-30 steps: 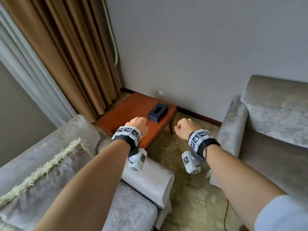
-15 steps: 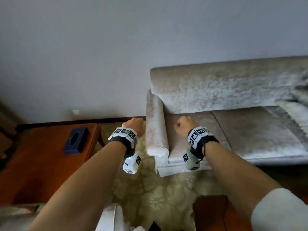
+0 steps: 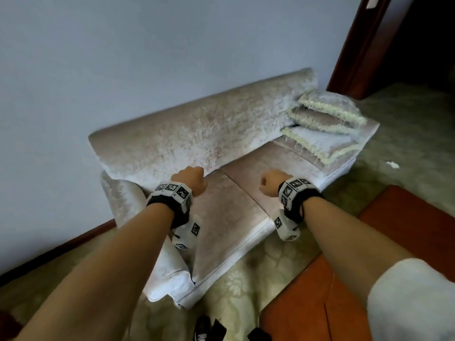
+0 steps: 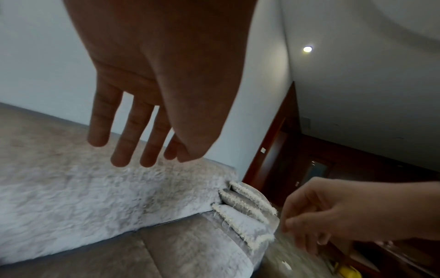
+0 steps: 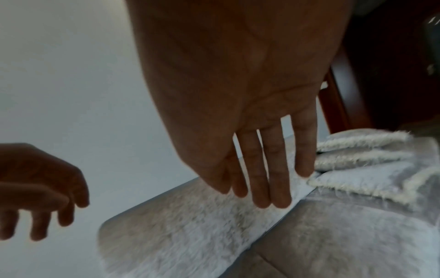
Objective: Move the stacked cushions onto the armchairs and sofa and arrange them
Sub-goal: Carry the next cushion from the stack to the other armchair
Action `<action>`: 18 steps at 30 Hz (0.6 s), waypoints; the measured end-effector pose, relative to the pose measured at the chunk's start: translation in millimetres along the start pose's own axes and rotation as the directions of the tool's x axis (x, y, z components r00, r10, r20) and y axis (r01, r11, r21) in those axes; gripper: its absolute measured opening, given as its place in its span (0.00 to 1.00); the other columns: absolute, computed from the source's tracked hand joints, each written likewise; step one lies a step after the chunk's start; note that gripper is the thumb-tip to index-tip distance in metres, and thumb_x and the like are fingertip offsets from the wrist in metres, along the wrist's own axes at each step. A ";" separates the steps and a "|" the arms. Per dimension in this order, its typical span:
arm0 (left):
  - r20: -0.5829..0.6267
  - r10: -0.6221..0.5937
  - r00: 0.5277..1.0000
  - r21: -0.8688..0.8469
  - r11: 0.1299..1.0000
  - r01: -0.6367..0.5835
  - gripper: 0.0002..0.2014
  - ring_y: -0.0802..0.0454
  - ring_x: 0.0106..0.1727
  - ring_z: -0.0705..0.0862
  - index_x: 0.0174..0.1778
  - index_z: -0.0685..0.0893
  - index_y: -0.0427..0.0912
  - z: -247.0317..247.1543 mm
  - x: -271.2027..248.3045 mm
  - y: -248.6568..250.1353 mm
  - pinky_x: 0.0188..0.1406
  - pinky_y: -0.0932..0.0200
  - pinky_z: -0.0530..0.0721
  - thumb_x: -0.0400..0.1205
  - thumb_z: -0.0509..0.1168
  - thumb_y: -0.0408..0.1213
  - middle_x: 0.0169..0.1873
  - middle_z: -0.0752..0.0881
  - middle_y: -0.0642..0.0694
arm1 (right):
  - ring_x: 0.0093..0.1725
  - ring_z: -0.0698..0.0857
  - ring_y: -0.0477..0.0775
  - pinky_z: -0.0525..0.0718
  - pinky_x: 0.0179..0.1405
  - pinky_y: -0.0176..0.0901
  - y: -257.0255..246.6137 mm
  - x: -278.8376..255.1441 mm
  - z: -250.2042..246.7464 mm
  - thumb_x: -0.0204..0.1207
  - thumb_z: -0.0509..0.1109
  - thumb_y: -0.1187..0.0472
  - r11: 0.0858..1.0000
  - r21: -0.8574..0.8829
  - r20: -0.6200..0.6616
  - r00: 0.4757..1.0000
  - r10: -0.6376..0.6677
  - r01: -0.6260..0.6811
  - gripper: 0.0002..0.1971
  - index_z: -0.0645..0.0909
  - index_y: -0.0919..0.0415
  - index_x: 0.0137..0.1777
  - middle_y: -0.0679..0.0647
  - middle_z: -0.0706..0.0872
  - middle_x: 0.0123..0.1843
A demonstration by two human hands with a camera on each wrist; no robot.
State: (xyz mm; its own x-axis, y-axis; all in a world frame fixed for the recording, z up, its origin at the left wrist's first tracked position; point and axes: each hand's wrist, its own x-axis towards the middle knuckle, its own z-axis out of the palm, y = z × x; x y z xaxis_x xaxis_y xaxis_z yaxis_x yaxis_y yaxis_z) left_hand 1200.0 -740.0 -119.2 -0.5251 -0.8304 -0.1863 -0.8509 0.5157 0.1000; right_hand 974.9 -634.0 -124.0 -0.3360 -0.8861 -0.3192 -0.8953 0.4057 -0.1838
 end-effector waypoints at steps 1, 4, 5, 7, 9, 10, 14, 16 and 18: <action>-0.006 0.031 1.000 0.003 1.000 -0.031 0.15 0.39 0.53 0.83 0.58 0.79 0.41 -5.8 14.2 -1.9 0.51 0.46 0.81 0.85 0.57 0.48 0.55 0.82 0.40 | 0.38 0.87 0.69 0.88 0.36 0.53 1.5 7.8 -7.3 0.79 0.66 0.59 1.000 0.004 -0.001 1.000 0.013 -0.013 0.14 0.84 0.71 0.41 0.71 0.84 0.40; 0.016 0.125 0.992 0.031 0.992 -0.125 0.16 0.39 0.55 0.83 0.60 0.79 0.42 -20.5 52.0 2.2 0.54 0.45 0.81 0.85 0.58 0.50 0.56 0.82 0.43 | 0.52 0.87 0.67 0.88 0.54 0.59 9.1 24.0 -22.0 0.79 0.67 0.53 0.998 0.057 -0.016 0.999 0.037 -0.036 0.14 0.85 0.63 0.55 0.65 0.88 0.54; 0.041 0.151 0.988 0.037 0.988 -0.153 0.16 0.39 0.55 0.83 0.60 0.78 0.42 -21.8 62.2 7.8 0.53 0.46 0.81 0.85 0.58 0.49 0.55 0.82 0.43 | 0.52 0.87 0.63 0.88 0.54 0.56 13.1 26.2 -24.5 0.79 0.68 0.51 0.996 0.076 -0.006 0.999 0.052 -0.052 0.13 0.84 0.59 0.54 0.60 0.88 0.54; 0.091 0.222 0.971 0.055 0.972 -0.227 0.15 0.41 0.50 0.83 0.57 0.80 0.42 -18.9 83.9 20.4 0.46 0.48 0.81 0.84 0.59 0.48 0.54 0.83 0.42 | 0.56 0.85 0.59 0.84 0.56 0.51 26.0 30.7 -25.6 0.78 0.70 0.47 0.989 0.097 0.030 0.994 0.109 -0.112 0.14 0.83 0.55 0.58 0.56 0.85 0.57; 0.133 0.291 0.948 0.058 0.952 -0.300 0.16 0.43 0.48 0.83 0.56 0.81 0.43 -15.9 104.9 33.3 0.43 0.50 0.81 0.82 0.59 0.50 0.53 0.85 0.43 | 0.60 0.83 0.59 0.82 0.59 0.51 42.0 32.3 -24.2 0.77 0.71 0.45 0.980 0.092 0.056 0.984 0.171 -0.176 0.19 0.80 0.55 0.63 0.56 0.83 0.63; 0.148 0.320 0.936 0.059 0.942 -0.331 0.16 0.43 0.50 0.84 0.58 0.81 0.45 -13.9 115.3 39.9 0.46 0.49 0.84 0.81 0.59 0.51 0.55 0.85 0.44 | 0.62 0.82 0.59 0.81 0.60 0.51 50.9 31.1 -23.7 0.77 0.71 0.45 0.975 0.092 0.059 0.979 0.197 -0.201 0.22 0.78 0.55 0.66 0.56 0.81 0.66; 0.203 0.417 0.886 0.028 0.902 -0.430 0.20 0.42 0.59 0.82 0.64 0.77 0.45 -8.4 151.8 77.0 0.59 0.44 0.82 0.80 0.62 0.52 0.62 0.82 0.44 | 0.66 0.80 0.60 0.80 0.64 0.53 88.4 24.2 -24.3 0.76 0.73 0.45 0.944 0.150 0.044 0.956 0.291 -0.294 0.29 0.72 0.55 0.74 0.57 0.78 0.71; 0.223 0.455 0.862 0.003 0.884 -0.467 0.25 0.41 0.65 0.80 0.72 0.72 0.46 -7.0 168.0 99.8 0.64 0.45 0.79 0.81 0.62 0.52 0.68 0.78 0.44 | 0.65 0.81 0.59 0.81 0.63 0.54 108.2 24.6 -27.1 0.75 0.73 0.44 0.926 0.169 0.029 0.941 0.338 -0.338 0.30 0.71 0.53 0.74 0.56 0.79 0.71; 0.252 0.514 0.820 -0.007 0.848 -0.530 0.26 0.42 0.68 0.77 0.74 0.70 0.45 -4.0 185.6 125.8 0.64 0.49 0.77 0.82 0.62 0.51 0.70 0.76 0.43 | 0.63 0.82 0.58 0.83 0.60 0.54 130.0 26.2 -29.0 0.74 0.73 0.43 0.904 0.192 0.024 0.923 0.384 -0.381 0.30 0.71 0.52 0.74 0.56 0.81 0.69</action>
State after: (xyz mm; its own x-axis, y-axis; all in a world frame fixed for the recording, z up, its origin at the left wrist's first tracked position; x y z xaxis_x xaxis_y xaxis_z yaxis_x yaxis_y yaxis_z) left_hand 995.5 -830.1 -137.3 -0.8647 -0.3622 -0.3480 -0.4434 0.8760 0.1900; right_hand 841.3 -611.0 -129.2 -0.6465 -0.6569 -0.3879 -0.6255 0.7475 -0.2236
